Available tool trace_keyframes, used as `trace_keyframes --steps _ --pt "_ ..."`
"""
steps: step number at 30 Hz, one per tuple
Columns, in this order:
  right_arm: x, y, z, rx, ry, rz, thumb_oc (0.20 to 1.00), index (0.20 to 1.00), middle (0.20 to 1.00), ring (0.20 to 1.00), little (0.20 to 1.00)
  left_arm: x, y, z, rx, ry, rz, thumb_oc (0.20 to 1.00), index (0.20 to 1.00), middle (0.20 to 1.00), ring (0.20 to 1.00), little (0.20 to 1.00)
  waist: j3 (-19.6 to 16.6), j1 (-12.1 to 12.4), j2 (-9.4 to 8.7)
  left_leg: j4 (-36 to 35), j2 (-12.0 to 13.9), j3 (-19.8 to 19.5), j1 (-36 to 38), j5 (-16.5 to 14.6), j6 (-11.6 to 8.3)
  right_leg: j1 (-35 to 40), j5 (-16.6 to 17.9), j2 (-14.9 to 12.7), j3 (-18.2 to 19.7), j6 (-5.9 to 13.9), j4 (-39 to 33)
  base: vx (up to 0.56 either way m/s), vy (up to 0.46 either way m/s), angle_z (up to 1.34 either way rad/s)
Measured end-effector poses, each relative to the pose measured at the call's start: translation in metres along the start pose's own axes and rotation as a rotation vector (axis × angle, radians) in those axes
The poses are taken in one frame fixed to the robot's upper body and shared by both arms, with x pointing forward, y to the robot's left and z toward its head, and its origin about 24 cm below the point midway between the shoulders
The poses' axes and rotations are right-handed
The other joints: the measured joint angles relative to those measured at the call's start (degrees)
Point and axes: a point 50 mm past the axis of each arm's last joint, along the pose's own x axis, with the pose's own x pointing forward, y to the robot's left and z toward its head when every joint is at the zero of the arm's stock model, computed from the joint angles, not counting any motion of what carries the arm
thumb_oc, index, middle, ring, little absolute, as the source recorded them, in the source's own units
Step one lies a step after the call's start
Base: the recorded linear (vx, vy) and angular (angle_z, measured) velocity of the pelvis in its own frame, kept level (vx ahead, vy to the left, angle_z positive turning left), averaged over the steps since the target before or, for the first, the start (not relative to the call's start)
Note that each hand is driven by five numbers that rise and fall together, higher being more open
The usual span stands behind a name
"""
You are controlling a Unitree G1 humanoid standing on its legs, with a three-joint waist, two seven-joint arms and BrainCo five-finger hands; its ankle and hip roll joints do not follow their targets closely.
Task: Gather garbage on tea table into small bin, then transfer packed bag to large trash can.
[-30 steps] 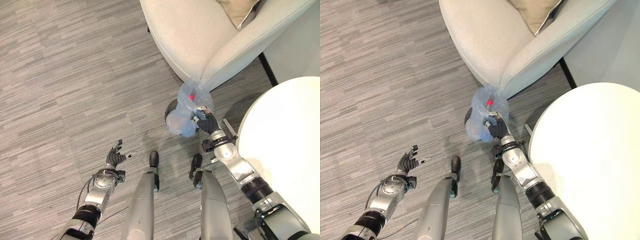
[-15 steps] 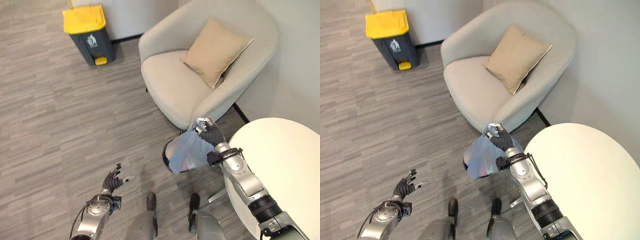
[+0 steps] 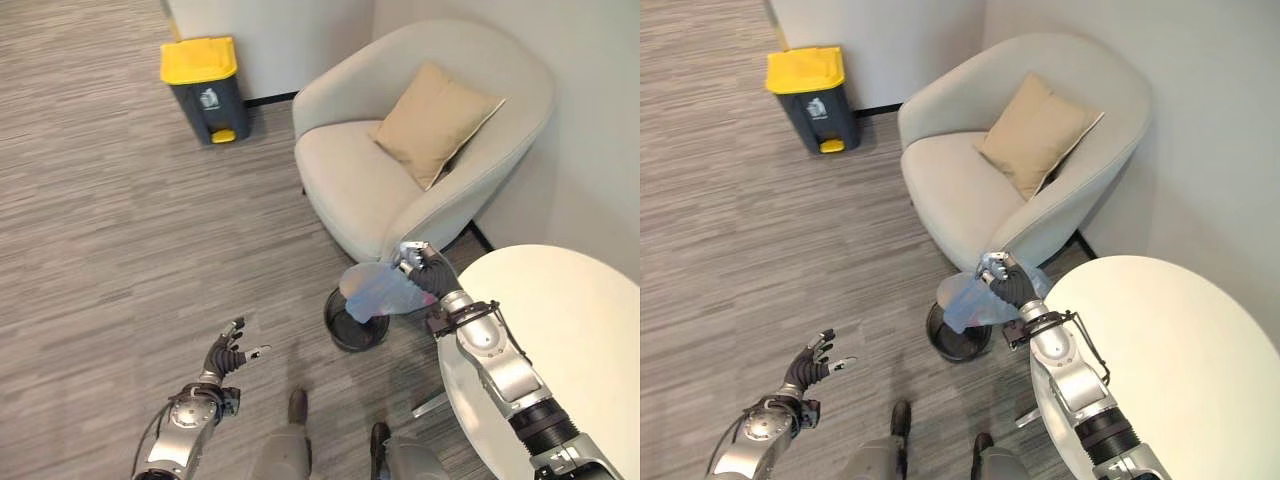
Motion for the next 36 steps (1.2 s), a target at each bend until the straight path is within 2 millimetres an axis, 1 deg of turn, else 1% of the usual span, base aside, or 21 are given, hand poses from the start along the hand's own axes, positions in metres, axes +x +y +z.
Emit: trace_keyframes --steps 1,2,3,4,5,6,7,8,9,10,12,14,15,18,20,22,26,29,32,33,36 --pt "-0.001 -0.002 -0.001 -0.012 0.005 0.000 0.200 0.200 0.200 0.200 0.200 -0.001 -0.002 -0.002 -0.006 0.008 -0.005 1.000 1.000 1.000 1.000 1.000 0.0 0.9 0.50 -0.1 0.6 -0.6 -1.5 -0.5 1.03 -1.4 0.5 1.5 -1.2 -0.49 1.4 -0.26 -0.191 0.38" --pt "-0.002 -0.008 0.000 -0.036 0.002 -0.002 0.200 0.200 0.200 0.200 0.200 -0.002 -0.005 -0.003 -0.007 0.010 -0.018 1.000 1.000 1.000 1.000 1.000 0.2 0.5 1.67 -0.1 1.1 -2.2 -2.9 2.9 1.34 -2.7 0.2 3.0 -1.1 -0.82 3.2 -0.19 -0.097 0.59" --pt "-0.003 -0.013 0.000 -0.057 0.004 -0.007 0.200 0.200 0.200 0.200 0.200 0.001 -0.009 0.002 -0.014 -0.010 -0.026 1.000 1.000 1.000 1.000 1.000 0.2 -0.2 2.08 -0.4 1.4 -3.6 -4.1 3.7 -2.06 -4.3 -0.7 3.1 -2.4 -2.37 4.8 -0.13 -0.062 0.81" --pt "-0.004 -0.017 -0.001 -0.076 0.014 -0.011 0.200 0.200 0.200 0.200 0.200 0.004 -0.011 0.009 -0.011 -0.034 -0.036 1.000 1.000 1.000 1.000 1.000 0.4 0.1 1.58 -1.1 1.6 -3.1 -5.6 -0.4 -1.87 -6.2 -1.6 2.5 -3.7 -4.41 6.3 -0.10 -0.052 0.84" --pt "-0.004 -0.017 -0.001 -0.076 0.014 -0.010 0.200 0.200 0.200 0.200 0.200 0.008 -0.010 0.016 -0.007 -0.055 -0.037 1.000 1.000 1.000 1.000 1.000 1.1 -0.2 0.00 -0.9 1.1 -1.5 -6.2 -3.9 -1.58 -6.7 -1.1 0.6 -5.0 -5.42 5.5 -0.12 -0.056 0.84" --pt "-0.003 -0.014 0.000 -0.067 0.010 -0.007 0.200 0.200 0.200 0.200 0.200 0.012 -0.009 0.023 0.001 -0.076 -0.037 1.000 1.000 1.000 1.000 1.000 1.9 0.0 -2.00 0.2 -1.0 0.3 -6.3 -4.3 -0.81 -6.9 0.2 -1.7 -5.7 -6.71 4.7 -0.12 -0.057 0.74" --pt "-0.003 -0.014 0.001 -0.067 0.004 -0.003 0.200 0.200 0.200 0.200 0.200 0.013 -0.010 0.026 0.001 -0.087 -0.044 1.000 1.000 1.000 1.000 1.000 1.8 0.0 -2.72 2.4 -2.3 2.0 -5.5 -5.1 -0.48 -6.8 2.1 -3.5 -6.8 -7.69 3.2 -0.09 -0.035 0.77" --pt "-0.002 -0.015 0.005 -0.074 -0.010 0.002 0.200 0.200 0.200 0.200 0.200 0.015 -0.010 0.033 0.003 -0.113 -0.054 1.000 1.000 1.000 1.000 1.000 1.9 -0.9 -2.85 7.4 -3.1 4.1 -4.8 -6.8 -1.14 -5.1 4.1 -4.3 -8.4 -6.88 0.2 -0.01 0.007 0.80" --pt "0.000 -0.015 0.011 -0.073 -0.033 0.007 0.200 0.200 0.200 0.200 0.200 0.015 -0.010 0.042 0.008 -0.154 -0.062 1.000 1.000 1.000 1.000 1.000 2.0 -1.9 -3.14 8.9 -3.4 4.9 -2.0 -7.5 -1.13 -2.9 5.8 -5.1 -9.7 -6.56 -3.0 0.00 0.016 0.72" --pt "0.005 -0.015 0.018 -0.069 -0.060 0.016 0.200 0.200 0.200 0.200 0.200 0.016 -0.010 0.048 0.012 -0.178 -0.072 1.000 1.000 1.000 1.000 1.000 2.1 -2.5 -3.49 8.2 -3.6 4.7 2.0 -8.7 -1.42 -1.3 6.7 -5.2 -9.6 -6.20 -4.8 0.02 0.023 0.51" --pt "0.014 -0.014 0.030 -0.068 -0.110 0.037 0.200 0.200 0.200 0.200 0.200 0.017 -0.014 0.056 0.038 -0.212 -0.098 1.000 1.000 1.000 1.000 1.000 2.0 -3.5 -3.31 4.8 -3.4 4.8 8.7 -9.0 -1.72 1.0 7.9 -4.7 -9.9 -5.71 -7.4 0.03 0.030 0.25" --pt "0.017 -0.014 0.043 -0.044 -0.159 0.047 0.200 0.200 0.200 0.200 0.200 0.021 -0.023 0.074 0.079 -0.279 -0.140 1.000 1.000 1.000 1.000 1.000 1.5 -4.3 -2.67 1.1 -3.0 4.7 10.9 -8.6 -1.81 1.0 9.4 -3.6 -11.1 -5.22 -9.3 0.05 0.062 0.23" --pt "0.020 -0.013 0.046 -0.045 -0.170 0.062 0.200 0.200 0.200 0.200 0.200 0.022 -0.028 0.084 0.111 -0.317 -0.161 1.000 1.000 1.000 1.000 1.000 1.5 -4.1 -2.74 0.2 -2.9 5.0 10.9 -7.8 -1.13 1.0 10.5 -3.0 -11.2 -5.28 -10.3 0.04 0.084 0.09" --pt "0.019 -0.006 0.045 -0.029 -0.167 0.111 0.200 0.200 0.200 0.200 0.200 0.025 -0.037 0.097 0.154 -0.362 -0.213 1.000 1.000 1.000 1.000 1.000 1.2 -4.5 -3.21 -3.4 -3.4 5.9 13.0 -7.9 0.18 1.1 11.5 -3.0 -11.5 -4.10 -10.5 0.05 0.090 -0.03" --pt "0.018 0.000 0.044 -0.028 -0.162 0.153 0.200 0.200 0.200 0.200 0.200 0.021 -0.046 0.109 0.207 -0.421 -0.263 1.000 1.000 1.000 1.000 1.000 0.4 -4.8 -3.81 -5.2 -5.2 6.4 13.7 -6.7 1.70 2.0 13.1 -4.3 -10.6 -1.49 -12.8 0.08 0.105 -0.04" --pt "0.012 0.008 0.045 0.002 -0.170 0.194 0.200 0.200 0.200 0.200 0.200 0.014 -0.055 0.132 0.248 -0.525 -0.315 1.000 1.000 1.000 1.000 1.000 -2.1 -4.9 -4.26 -8.1 -6.5 6.5 15.4 -5.0 2.80 4.0 15.4 -4.9 -10.4 -0.06 -16.5 0.11 0.124 0.04" --pt "0.011 0.015 0.045 0.010 -0.172 0.228 0.200 0.200 0.200 0.200 0.200 0.016 -0.064 0.153 0.312 -0.605 -0.343 1.000 1.000 1.000 1.000 1.000 -5.2 -6.1 -5.06 -8.2 -7.1 7.1 16.3 -5.1 2.85 5.3 16.9 -5.2 -9.9 -0.07 -18.8 0.06 0.060 -0.05" --pt "0.011 0.031 0.045 0.031 -0.171 0.303 0.200 0.200 0.200 0.200 0.200 0.018 -0.070 0.186 0.337 -0.711 -0.348 1.000 1.000 1.000 1.000 1.000 -5.9 -6.2 -4.95 -8.2 -7.0 7.9 16.6 -5.1 2.90 5.9 17.6 -5.0 -9.2 -0.15 -19.4 0.05 0.036 -0.15" --pt "0.018 0.044 0.054 0.056 -0.194 0.349 0.200 0.200 0.200 0.200 0.200 0.020 -0.075 0.187 0.345 -0.709 -0.362 1.000 1.000 1.000 1.000 1.000 -6.2 -6.6 -4.86 -8.2 -6.9 8.0 17.3 -5.1 2.90 6.8 17.7 -4.7 -9.0 0.06 -20.3 0.06 0.032 -0.05" --pt "0.023 0.053 0.062 0.055 -0.224 0.387 0.200 0.200 0.200 0.200 0.200 0.022 -0.078 0.183 0.340 -0.693 -0.369 1.000 1.000 1.000 1.000 1.000 -6.6 -6.8 -4.82 -8.2 -6.7 8.1 17.4 -5.2 2.86 7.0 17.7 -4.5 -8.8 0.10 -20.4 0.04 0.025 -0.05" --pt "0.031 0.064 0.077 0.065 -0.278 0.417 0.200 0.200 0.200 0.200 0.200 0.024 -0.082 0.176 0.322 -0.662 -0.384 1.000 1.000 1.000 1.000 1.000 -7.3 -6.8 -5.26 -8.2 -6.5 8.1 17.6 -5.1 2.76 7.0 17.7 -4.1 -8.8 0.06 -20.4 0.04 0.020 -0.02"
